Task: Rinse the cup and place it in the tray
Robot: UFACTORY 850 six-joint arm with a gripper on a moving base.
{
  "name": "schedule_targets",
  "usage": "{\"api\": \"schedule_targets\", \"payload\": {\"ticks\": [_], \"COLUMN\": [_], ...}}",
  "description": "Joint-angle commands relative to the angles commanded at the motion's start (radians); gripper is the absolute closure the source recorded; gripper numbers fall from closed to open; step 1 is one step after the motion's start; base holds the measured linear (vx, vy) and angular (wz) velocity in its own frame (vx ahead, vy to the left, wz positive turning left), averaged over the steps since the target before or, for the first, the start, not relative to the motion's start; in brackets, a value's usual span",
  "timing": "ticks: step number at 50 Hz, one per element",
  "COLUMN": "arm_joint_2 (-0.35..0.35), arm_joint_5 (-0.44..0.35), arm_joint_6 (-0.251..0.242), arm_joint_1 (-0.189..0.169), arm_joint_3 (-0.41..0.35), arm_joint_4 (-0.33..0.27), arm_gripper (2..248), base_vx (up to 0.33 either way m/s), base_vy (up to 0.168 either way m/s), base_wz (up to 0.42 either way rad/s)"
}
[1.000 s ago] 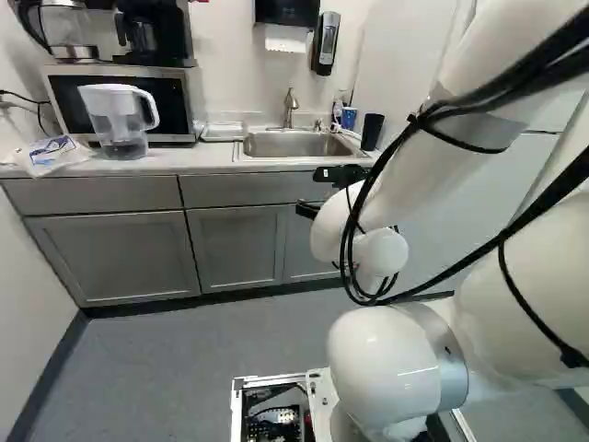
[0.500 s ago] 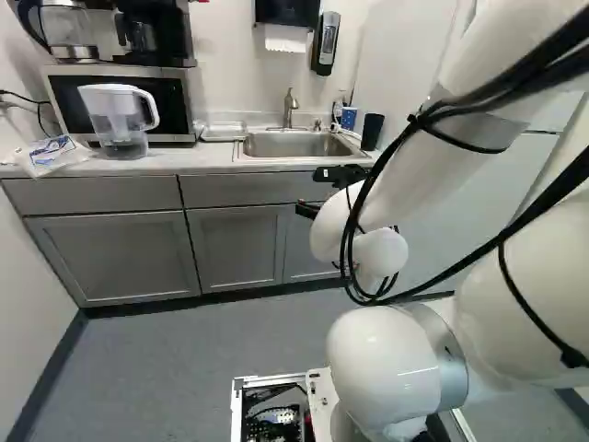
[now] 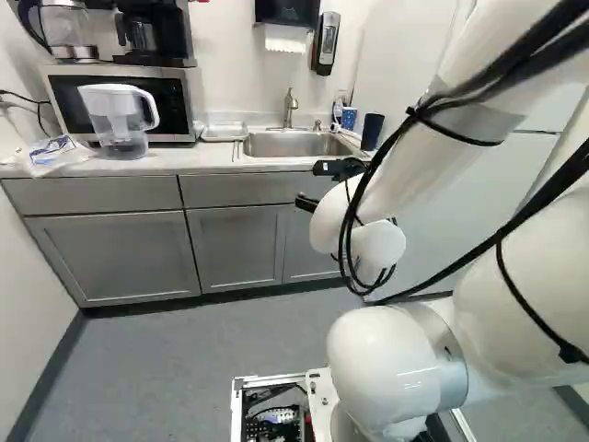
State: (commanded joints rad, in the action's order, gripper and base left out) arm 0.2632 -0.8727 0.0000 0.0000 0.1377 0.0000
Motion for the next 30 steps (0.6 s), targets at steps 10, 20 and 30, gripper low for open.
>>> {"api": "schedule_targets", "payload": {"ticks": [10, 20, 30], "arm_joint_2": [-0.012, -0.01, -0.013], "arm_joint_5": [0.0, 0.013, 0.04], "arm_joint_6": [0.0, 0.0, 0.0], "arm_joint_1": [0.0, 0.0, 0.0], "arm_joint_3": [0.036, 0.06, 0.087], "arm_joint_4": [0.0, 0.0, 0.0], "arm_gripper": [3, 3, 3], "base_vx": [0.0, 0.0, 0.0], "base_vy": [0.0, 0.0, 0.0], "base_wz": [0.0, 0.0, 0.0]}}
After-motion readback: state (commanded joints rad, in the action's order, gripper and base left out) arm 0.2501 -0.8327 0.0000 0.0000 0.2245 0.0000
